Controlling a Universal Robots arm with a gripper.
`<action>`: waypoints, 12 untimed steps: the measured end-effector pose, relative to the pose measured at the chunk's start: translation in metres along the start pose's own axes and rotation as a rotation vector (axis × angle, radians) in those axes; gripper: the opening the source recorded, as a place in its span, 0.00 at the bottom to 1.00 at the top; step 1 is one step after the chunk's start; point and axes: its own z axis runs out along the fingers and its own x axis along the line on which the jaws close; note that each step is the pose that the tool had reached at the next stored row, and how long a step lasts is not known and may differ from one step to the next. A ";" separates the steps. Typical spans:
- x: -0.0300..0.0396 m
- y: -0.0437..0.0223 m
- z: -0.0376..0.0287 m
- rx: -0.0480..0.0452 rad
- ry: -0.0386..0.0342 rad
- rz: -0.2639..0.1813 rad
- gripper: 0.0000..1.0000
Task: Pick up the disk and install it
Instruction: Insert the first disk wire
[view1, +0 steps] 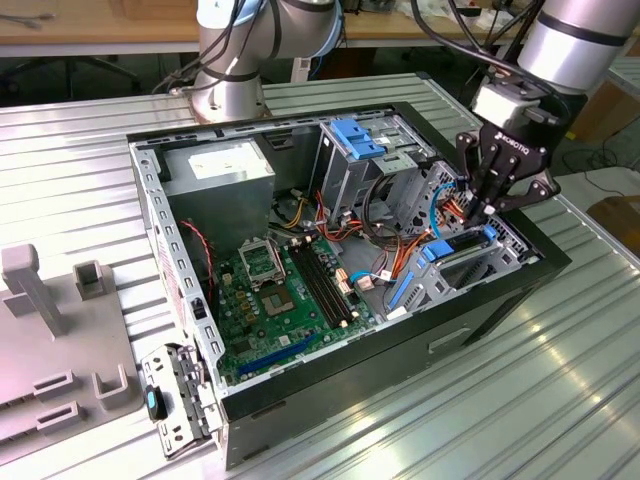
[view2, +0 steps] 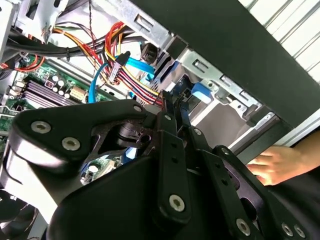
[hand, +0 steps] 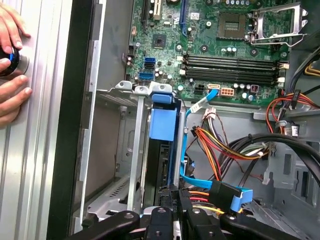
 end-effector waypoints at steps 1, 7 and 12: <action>0.0002 0.0016 0.0000 0.0004 0.0002 0.000 0.17; 0.0060 0.0021 0.0007 -0.0007 0.0011 0.010 0.17; 0.0071 0.0022 0.0009 -0.0016 0.0004 0.018 0.17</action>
